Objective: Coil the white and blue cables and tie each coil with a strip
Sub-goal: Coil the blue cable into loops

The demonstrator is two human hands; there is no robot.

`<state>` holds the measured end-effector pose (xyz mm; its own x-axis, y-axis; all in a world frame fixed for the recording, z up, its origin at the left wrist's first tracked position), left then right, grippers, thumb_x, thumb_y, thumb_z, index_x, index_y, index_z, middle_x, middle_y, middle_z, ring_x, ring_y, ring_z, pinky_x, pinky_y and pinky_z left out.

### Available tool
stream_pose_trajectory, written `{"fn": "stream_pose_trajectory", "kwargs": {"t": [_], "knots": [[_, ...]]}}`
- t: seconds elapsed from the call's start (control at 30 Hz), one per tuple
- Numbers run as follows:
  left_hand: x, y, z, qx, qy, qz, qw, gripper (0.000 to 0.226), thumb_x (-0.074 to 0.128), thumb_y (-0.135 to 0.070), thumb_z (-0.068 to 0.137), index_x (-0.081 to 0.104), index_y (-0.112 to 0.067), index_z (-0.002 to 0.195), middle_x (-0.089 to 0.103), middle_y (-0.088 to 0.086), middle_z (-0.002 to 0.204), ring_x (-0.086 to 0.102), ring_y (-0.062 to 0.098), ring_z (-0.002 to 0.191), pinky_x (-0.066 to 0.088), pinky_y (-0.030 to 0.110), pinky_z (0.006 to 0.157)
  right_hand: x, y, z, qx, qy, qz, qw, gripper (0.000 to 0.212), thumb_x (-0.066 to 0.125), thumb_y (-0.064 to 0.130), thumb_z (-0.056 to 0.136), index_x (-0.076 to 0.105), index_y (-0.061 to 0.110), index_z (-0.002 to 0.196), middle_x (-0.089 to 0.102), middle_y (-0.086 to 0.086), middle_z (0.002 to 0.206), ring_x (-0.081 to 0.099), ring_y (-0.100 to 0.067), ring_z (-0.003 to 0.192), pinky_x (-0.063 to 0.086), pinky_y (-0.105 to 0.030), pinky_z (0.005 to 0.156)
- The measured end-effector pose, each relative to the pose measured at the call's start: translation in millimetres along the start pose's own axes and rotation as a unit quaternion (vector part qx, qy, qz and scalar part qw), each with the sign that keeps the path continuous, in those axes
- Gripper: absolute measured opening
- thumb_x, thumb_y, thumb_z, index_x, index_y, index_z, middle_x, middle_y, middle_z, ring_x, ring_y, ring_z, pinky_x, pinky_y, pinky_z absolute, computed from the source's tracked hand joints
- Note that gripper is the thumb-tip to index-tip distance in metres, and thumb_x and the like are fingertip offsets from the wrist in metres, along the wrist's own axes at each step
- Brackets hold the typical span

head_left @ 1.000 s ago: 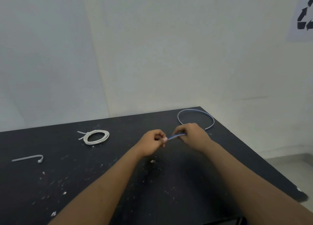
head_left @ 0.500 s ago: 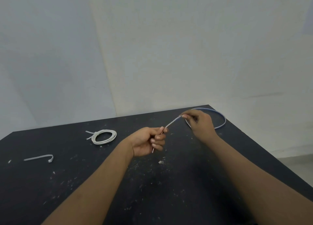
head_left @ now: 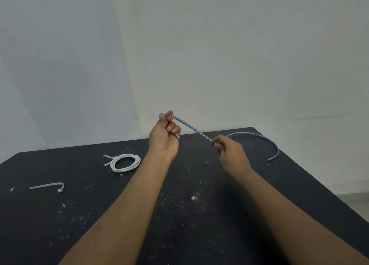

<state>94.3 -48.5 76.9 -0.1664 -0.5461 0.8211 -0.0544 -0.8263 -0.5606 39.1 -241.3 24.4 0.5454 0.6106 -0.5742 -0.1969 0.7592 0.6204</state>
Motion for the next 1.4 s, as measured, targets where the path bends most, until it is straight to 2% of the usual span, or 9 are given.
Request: {"fn": "stream_pose_trajectory", "kwargs": {"t": [0.17, 0.3, 0.5, 0.63, 0.8, 1.0, 1.13, 1.3, 1.4], "knots": [[-18, -16, 6, 0.09, -0.064, 0.035, 0.993, 0.027, 0.042, -0.019, 0.104, 0.059, -0.007, 0.088, 0.06, 0.0, 0.077, 0.037, 0.003, 0.04, 0.032, 0.015, 0.046, 16, 15, 6, -0.025, 0.089, -0.055, 0.994, 0.025, 0.048, 0.015, 0.099, 0.067, 0.025, 0.085, 0.052, 0.008, 0.068, 0.053, -0.019, 0.07, 0.045, -0.036, 0.065], [-32, -26, 6, 0.168, -0.068, 0.204, 0.962, 0.021, 0.045, -0.015, 0.103, 0.061, -0.005, 0.092, 0.065, 0.005, 0.075, 0.045, 0.005, 0.044, 0.042, 0.018, 0.049, 35, 43, 4, -0.072, 0.202, -0.078, 0.974, 0.03, 0.045, 0.013, 0.097, 0.066, 0.03, 0.084, 0.06, 0.007, 0.07, 0.058, -0.011, 0.068, 0.05, -0.036, 0.067], [-42, -11, 2, 0.131, 0.027, 0.498, 0.857, 0.02, 0.045, -0.01, 0.102, 0.061, -0.007, 0.089, 0.07, 0.007, 0.073, 0.069, 0.014, 0.059, 0.059, 0.028, 0.061, 54, 86, 5, -0.185, 0.256, -0.158, 0.936, 0.026, 0.046, 0.012, 0.089, 0.052, 0.034, 0.078, 0.051, 0.01, 0.064, 0.049, -0.014, 0.063, 0.032, -0.029, 0.05], [-51, 2, -9, 0.075, 0.135, 0.659, 0.736, 0.024, 0.044, -0.015, 0.102, 0.06, -0.009, 0.085, 0.068, 0.001, 0.062, 0.056, 0.013, 0.047, 0.047, 0.021, 0.053, 52, 104, 13, -0.237, 0.21, -0.172, 0.933, 0.017, 0.044, 0.021, 0.092, 0.051, 0.036, 0.089, 0.062, 0.009, 0.072, 0.051, -0.011, 0.065, 0.037, -0.032, 0.055], [-58, -4, -13, 0.024, 0.178, 0.723, 0.667, 0.027, 0.043, -0.016, 0.102, 0.06, -0.012, 0.081, 0.063, -0.001, 0.062, 0.048, 0.011, 0.049, 0.043, 0.023, 0.053, 56, 114, 9, -0.324, 0.176, -0.188, 0.91, 0.012, 0.053, 0.041, 0.095, 0.06, 0.031, 0.098, 0.062, 0.008, 0.076, 0.057, -0.016, 0.075, 0.034, -0.032, 0.06], [-83, -29, -4, -0.041, 0.146, 0.706, 0.692, 0.033, 0.04, -0.02, 0.103, 0.066, -0.011, 0.084, 0.054, -0.001, 0.059, 0.044, 0.01, 0.048, 0.04, 0.023, 0.053, 46, 114, 16, -0.318, 0.071, -0.255, 0.911, 0.015, 0.058, 0.034, 0.096, 0.069, 0.037, 0.106, 0.072, 0.011, 0.094, 0.061, -0.018, 0.083, 0.037, -0.032, 0.065], [-96, -20, -7, -0.143, 0.157, 0.68, 0.702, 0.033, 0.035, -0.015, 0.103, 0.062, -0.005, 0.086, 0.043, 0.0, 0.056, 0.036, 0.01, 0.044, 0.031, 0.021, 0.045, 54, 126, 13, -0.329, 0.015, -0.303, 0.894, 0.017, 0.072, 0.027, 0.087, 0.057, 0.024, 0.094, 0.07, 0.006, 0.077, 0.057, -0.023, 0.068, 0.028, -0.031, 0.059], [-110, -31, -6, -0.197, 0.119, 0.692, 0.685, 0.031, 0.033, -0.011, 0.1, 0.061, -0.004, 0.085, 0.037, -0.005, 0.049, 0.029, 0.009, 0.04, 0.024, 0.021, 0.044, 78, 130, -9, -0.426, 0.049, -0.371, 0.824, 0.033, 0.085, 0.014, 0.068, 0.066, 0.019, 0.095, 0.069, -0.002, 0.083, 0.062, -0.025, 0.074, 0.045, -0.035, 0.063], [-110, -33, -5, -0.202, 0.118, 0.691, 0.684, 0.032, 0.033, -0.01, 0.098, 0.061, -0.004, 0.083, 0.036, -0.003, 0.05, 0.027, 0.01, 0.041, 0.022, 0.022, 0.044, 89, 130, -10, -0.419, 0.05, -0.379, 0.824, 0.03, 0.079, 0.006, 0.069, 0.067, 0.017, 0.094, 0.069, -0.003, 0.086, 0.061, -0.027, 0.081, 0.045, -0.036, 0.068]]}}
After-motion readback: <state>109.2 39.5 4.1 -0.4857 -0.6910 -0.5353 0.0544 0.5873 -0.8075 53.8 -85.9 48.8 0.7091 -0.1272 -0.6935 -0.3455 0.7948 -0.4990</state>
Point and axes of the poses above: each hand's wrist, its own z-axis towards the middle knuckle, its own x-axis out of the palm, y = z × x, the point moved 8 cm from there along z, towards the middle knuckle
